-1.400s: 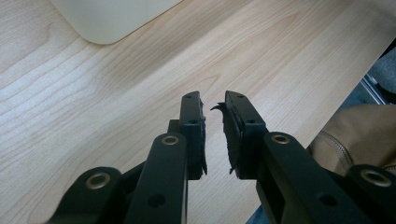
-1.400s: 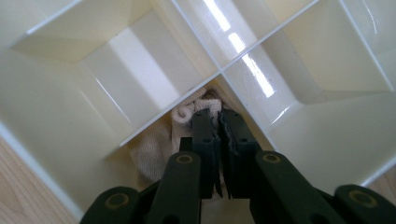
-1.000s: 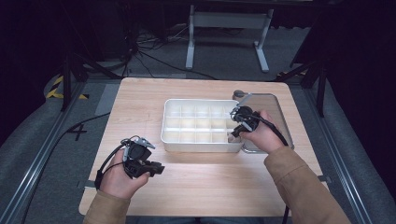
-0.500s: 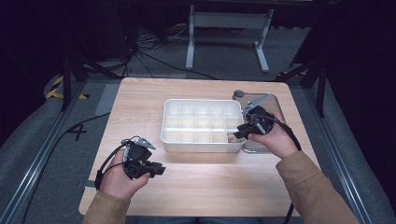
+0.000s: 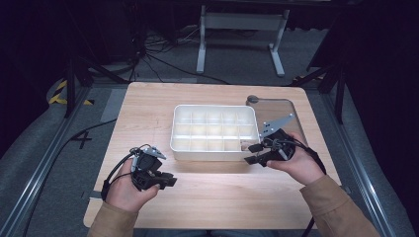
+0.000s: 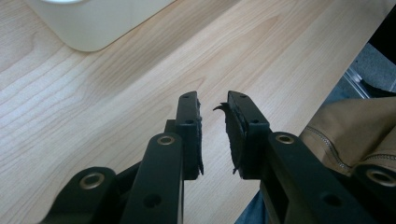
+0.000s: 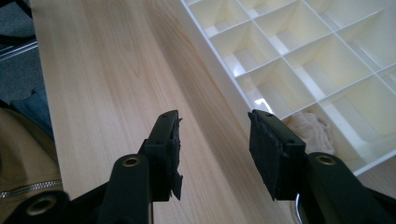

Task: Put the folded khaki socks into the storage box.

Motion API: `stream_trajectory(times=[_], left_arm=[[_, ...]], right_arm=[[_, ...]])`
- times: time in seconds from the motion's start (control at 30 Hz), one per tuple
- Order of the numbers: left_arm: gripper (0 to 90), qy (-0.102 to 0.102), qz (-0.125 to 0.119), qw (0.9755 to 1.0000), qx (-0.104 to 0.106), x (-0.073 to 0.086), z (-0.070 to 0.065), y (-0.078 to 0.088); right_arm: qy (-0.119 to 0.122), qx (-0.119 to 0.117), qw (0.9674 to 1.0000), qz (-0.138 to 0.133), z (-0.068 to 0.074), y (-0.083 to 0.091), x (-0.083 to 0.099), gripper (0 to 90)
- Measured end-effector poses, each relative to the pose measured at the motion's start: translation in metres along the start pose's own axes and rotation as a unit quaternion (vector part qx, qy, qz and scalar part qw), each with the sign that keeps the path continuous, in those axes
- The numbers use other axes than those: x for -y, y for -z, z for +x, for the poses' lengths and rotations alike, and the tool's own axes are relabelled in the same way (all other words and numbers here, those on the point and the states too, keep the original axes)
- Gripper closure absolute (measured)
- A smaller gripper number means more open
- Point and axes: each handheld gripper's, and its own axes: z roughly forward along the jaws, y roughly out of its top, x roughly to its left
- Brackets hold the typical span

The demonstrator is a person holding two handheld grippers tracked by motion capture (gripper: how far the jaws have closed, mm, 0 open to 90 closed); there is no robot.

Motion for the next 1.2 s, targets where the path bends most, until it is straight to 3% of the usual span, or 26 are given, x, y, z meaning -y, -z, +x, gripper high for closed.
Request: stream_trajectory(times=[0.2,0.4,0.47,0.5,0.57,0.73,0.93,1.2], left_arm=[[73.3,0.000,0.006,1.0000,0.006,0.000,-0.001,-0.001],[71.6,-0.009,0.008,0.9999,0.007,-0.001,-0.001,-0.003],[68.1,-0.007,0.009,0.9999,0.012,-0.001,-0.001,-0.003],[65.6,-0.015,0.008,0.9998,0.013,-0.001,-0.001,-0.005],[64.5,-0.021,0.019,0.9995,0.015,0.000,-0.002,-0.008],[62.5,-0.036,0.016,0.9992,0.014,0.000,-0.001,-0.013],[61.5,-0.032,0.023,0.9992,0.012,0.001,0.000,-0.016],[59.3,-0.040,0.043,0.9982,0.015,0.001,0.001,-0.023]], right_arm=[[-0.002,-0.004,0.9999,-0.016,0.013,-0.003,0.015,51.1],[0.001,-0.003,1.0000,-0.006,0.026,-0.012,0.031,49.6],[0.002,0.003,1.0000,-0.002,0.030,-0.016,0.038,49.2],[0.003,0.006,1.0000,-0.001,0.032,-0.018,0.041,48.6],[0.003,0.005,1.0000,-0.003,0.032,-0.019,0.044,48.3],[-0.011,0.006,0.9998,-0.016,0.032,-0.027,0.058,47.3],[-0.020,0.015,0.9996,-0.014,0.029,-0.039,0.077,47.4],[-0.013,0.031,0.9994,-0.012,0.034,-0.055,0.095,46.9]])
